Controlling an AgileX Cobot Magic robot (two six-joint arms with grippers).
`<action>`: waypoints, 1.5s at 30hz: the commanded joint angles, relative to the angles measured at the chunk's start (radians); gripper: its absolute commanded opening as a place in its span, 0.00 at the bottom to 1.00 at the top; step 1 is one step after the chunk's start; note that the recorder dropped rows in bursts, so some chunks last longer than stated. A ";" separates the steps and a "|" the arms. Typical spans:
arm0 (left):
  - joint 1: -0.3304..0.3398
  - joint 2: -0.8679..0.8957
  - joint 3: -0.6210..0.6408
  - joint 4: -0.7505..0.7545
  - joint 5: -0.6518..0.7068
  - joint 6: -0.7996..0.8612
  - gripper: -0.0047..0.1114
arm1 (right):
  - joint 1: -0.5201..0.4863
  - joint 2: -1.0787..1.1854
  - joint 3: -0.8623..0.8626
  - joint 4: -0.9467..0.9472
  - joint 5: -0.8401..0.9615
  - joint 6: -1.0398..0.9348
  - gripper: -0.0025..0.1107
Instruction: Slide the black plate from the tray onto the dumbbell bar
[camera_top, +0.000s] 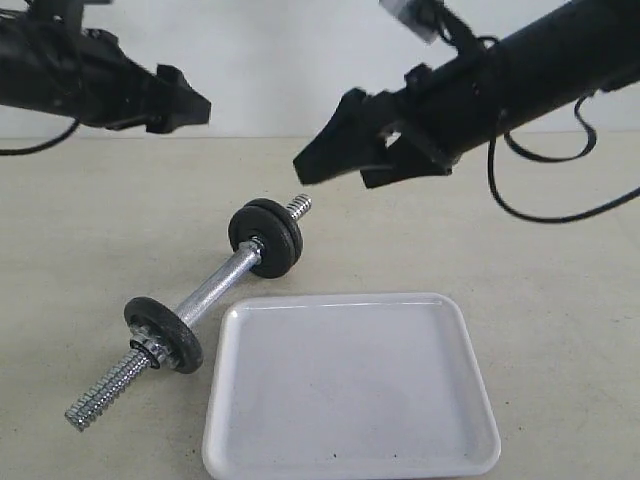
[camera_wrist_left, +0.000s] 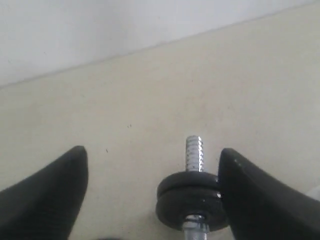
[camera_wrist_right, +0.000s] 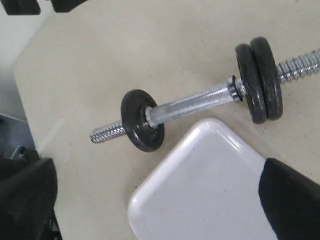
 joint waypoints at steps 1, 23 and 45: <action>0.031 -0.141 -0.002 0.039 0.014 0.003 0.39 | -0.103 -0.006 -0.132 0.000 0.181 0.012 0.94; 0.037 -0.785 0.068 0.047 0.129 0.041 0.08 | -0.267 -0.900 0.102 0.046 -0.239 -0.288 0.94; 0.037 -1.352 0.703 -0.873 0.118 1.136 0.08 | -0.267 -1.182 0.669 0.662 -0.111 -1.108 0.94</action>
